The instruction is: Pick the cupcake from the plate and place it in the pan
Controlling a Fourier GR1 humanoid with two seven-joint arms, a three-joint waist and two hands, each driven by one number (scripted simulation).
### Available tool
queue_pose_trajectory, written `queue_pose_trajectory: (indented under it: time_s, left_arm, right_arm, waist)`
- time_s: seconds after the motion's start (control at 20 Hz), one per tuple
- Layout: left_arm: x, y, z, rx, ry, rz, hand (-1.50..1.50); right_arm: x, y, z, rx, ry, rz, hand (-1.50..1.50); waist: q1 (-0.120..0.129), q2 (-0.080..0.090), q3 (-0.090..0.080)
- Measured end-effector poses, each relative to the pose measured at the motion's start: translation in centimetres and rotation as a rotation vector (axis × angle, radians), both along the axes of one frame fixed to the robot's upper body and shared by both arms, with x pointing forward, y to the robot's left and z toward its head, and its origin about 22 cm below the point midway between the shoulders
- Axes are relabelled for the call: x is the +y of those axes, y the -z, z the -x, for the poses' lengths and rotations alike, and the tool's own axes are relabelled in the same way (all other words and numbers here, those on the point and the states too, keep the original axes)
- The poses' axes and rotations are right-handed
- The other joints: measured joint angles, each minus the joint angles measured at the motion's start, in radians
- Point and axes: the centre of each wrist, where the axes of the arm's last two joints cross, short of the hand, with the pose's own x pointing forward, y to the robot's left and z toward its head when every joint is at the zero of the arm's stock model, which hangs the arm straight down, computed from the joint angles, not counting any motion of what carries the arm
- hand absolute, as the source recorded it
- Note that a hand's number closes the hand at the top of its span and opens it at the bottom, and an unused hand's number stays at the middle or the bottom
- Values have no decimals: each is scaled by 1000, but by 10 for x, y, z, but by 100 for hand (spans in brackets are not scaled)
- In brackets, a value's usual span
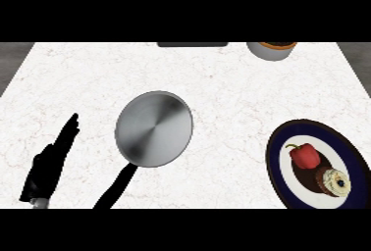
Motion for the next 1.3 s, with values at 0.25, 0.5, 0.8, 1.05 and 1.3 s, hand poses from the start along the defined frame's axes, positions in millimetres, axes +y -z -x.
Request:
queue_pose_trajectory:
  time_s: [0.25,0.5,0.8,1.05,1.3]
  left_arm:
    - [-9,1,5,4,6,2,0]
    - [-10,0,-1,1,8,2,0]
    - [-8,-3,4,-2,14,7,0]
    - [-11,1,1,0,12,1,0]
    - [-8,-1,0,1,15,-1,0]
  right_arm:
    - [-10,-27,3,100,-155,133,-150]
    - [1,-55,-16,177,-310,193,-150]
    - [33,-75,-38,279,-372,263,-150]
    - [54,-85,-54,373,-413,297,-150]
    - [79,-88,-64,477,-452,381,-150]
  waist:
    - [8,0,-1]
    - [12,1,-2]
    - [16,1,-2]
    - [16,2,-2]
    - [18,2,-2]
